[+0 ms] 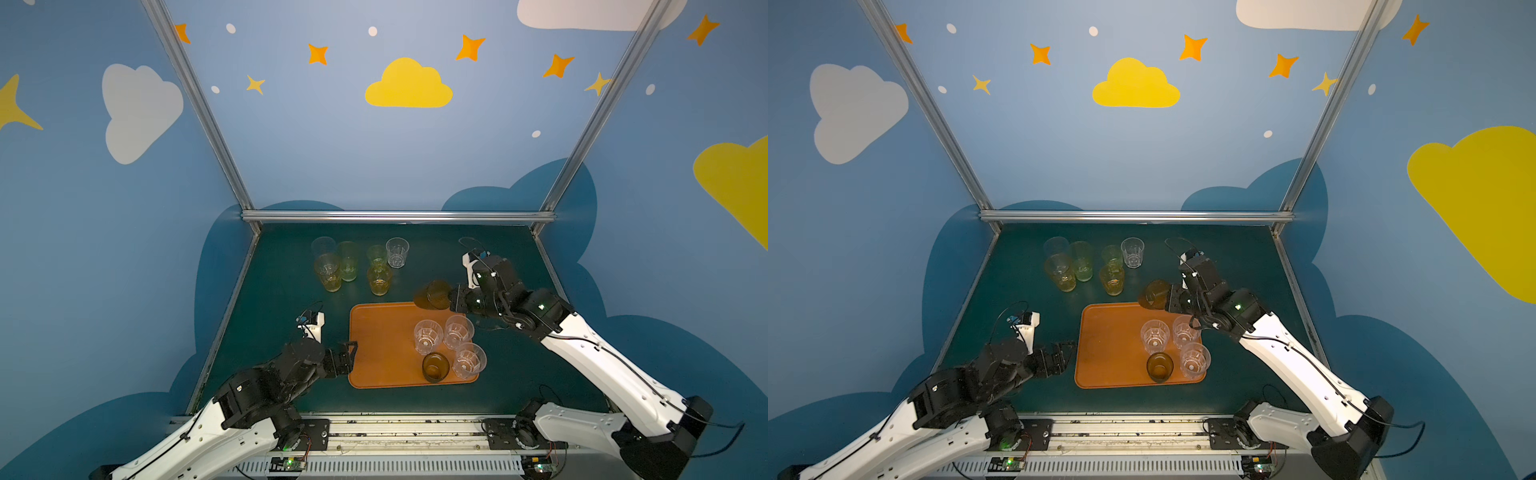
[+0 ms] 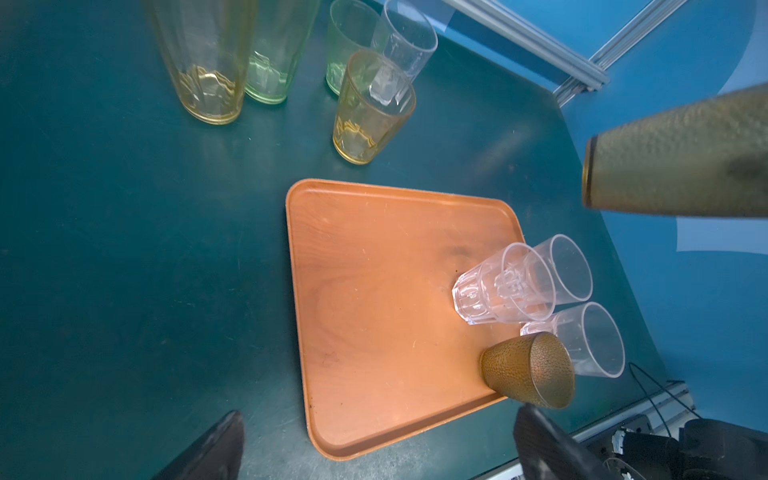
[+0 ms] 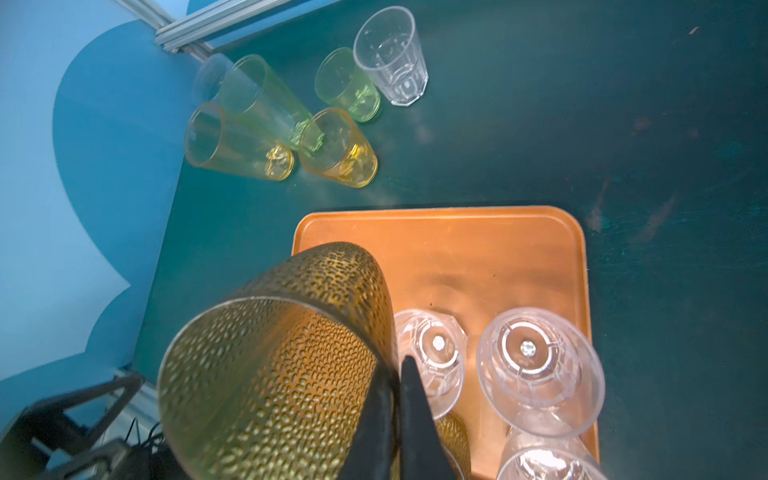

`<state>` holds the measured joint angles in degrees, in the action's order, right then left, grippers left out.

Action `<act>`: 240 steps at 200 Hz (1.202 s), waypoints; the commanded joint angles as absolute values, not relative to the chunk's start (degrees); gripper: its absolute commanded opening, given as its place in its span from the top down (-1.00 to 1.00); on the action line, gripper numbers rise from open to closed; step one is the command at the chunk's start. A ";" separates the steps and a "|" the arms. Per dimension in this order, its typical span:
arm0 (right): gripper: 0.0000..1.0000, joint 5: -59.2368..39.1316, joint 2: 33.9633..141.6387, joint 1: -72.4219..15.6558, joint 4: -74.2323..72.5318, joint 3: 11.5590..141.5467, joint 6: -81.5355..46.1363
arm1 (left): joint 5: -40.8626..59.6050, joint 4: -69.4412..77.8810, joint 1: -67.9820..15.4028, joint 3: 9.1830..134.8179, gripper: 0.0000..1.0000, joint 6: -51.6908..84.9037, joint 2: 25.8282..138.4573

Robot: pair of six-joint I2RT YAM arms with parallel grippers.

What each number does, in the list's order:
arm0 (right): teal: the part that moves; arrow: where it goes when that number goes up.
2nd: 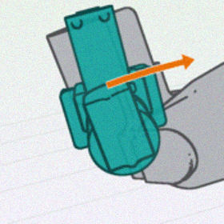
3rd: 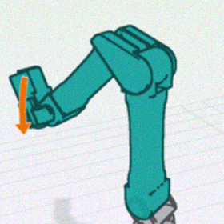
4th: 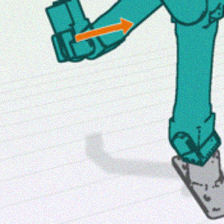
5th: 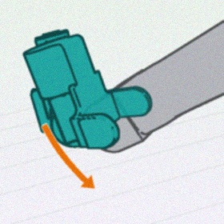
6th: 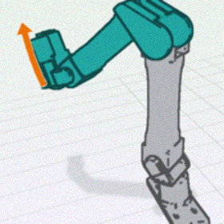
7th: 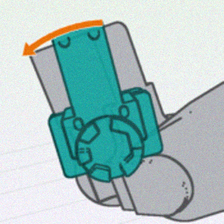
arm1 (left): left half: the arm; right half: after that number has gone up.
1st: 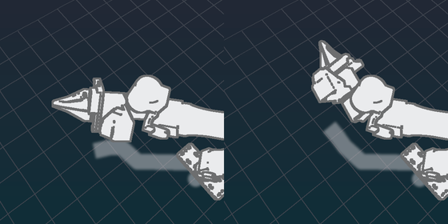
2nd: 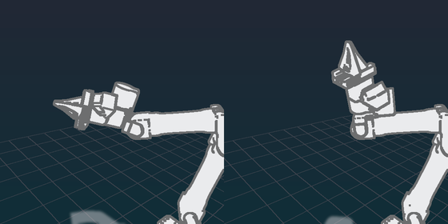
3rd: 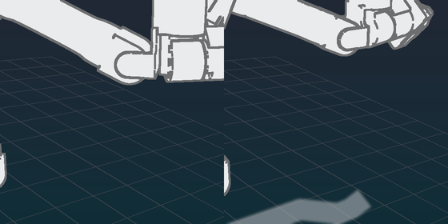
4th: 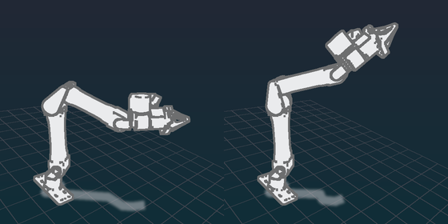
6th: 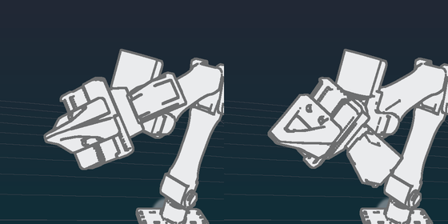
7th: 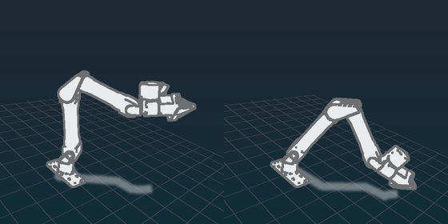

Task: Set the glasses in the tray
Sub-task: 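Carry the olive cup with the right gripper over the tray's near corner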

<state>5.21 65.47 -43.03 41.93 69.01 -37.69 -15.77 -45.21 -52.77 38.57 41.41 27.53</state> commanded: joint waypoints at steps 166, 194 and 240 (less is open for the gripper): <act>1.00 5.49 74.50 -62.00 42.99 68.63 -41.46 | -23.23 -50.10 -52.47 37.35 -0.99 40.63 22.50; 1.00 6.51 75.31 -62.71 43.77 68.49 -42.70 | -23.81 -50.20 -52.54 37.20 -0.99 40.90 21.93; 1.00 7.86 76.77 -64.29 44.67 67.97 -43.95 | -23.58 -49.48 -52.08 36.65 -0.99 40.95 21.27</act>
<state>6.07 75.79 -63.35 43.99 67.51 -42.65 -22.65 -49.50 -52.49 37.26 40.80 21.78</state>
